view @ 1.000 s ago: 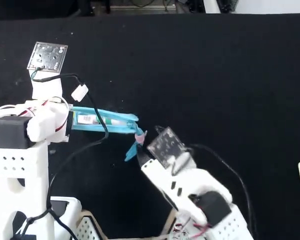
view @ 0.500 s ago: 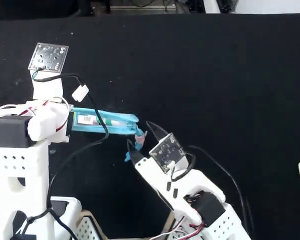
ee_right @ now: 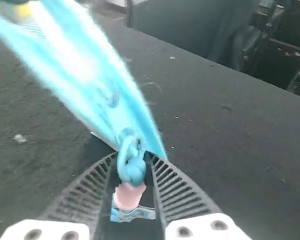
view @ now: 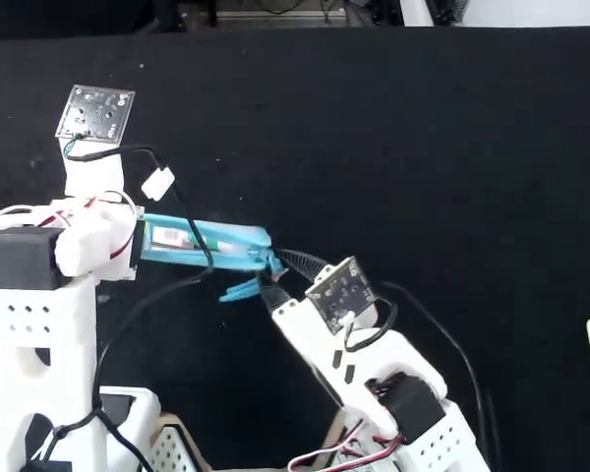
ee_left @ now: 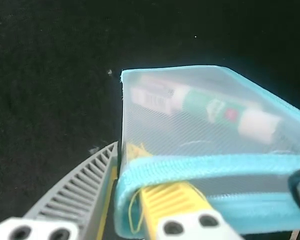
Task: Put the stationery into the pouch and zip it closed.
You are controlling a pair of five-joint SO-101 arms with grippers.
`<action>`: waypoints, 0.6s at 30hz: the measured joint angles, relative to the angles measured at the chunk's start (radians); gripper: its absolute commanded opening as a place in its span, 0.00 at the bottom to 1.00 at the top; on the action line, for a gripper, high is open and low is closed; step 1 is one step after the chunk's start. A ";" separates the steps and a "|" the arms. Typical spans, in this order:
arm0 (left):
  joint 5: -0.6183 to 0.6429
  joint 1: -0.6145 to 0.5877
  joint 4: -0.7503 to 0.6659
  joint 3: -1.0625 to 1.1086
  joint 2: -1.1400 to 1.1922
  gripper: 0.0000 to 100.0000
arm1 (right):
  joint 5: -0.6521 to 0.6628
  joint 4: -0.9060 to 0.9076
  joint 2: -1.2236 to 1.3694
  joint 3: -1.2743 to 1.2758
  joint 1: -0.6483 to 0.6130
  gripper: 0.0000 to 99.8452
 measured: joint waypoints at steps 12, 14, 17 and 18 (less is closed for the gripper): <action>0.000 0.000 0.000 0.000 0.000 0.03 | 0.000 0.064 0.000 -0.095 0.006 0.01; 0.000 0.000 0.000 0.000 0.000 0.03 | 0.000 0.097 0.000 -0.121 0.006 0.01; 0.000 0.000 0.000 0.000 0.000 0.03 | 0.000 0.106 0.000 -0.137 0.006 0.01; 0.000 0.000 0.000 0.000 0.000 0.03 | 0.000 0.106 0.000 -0.140 0.006 0.01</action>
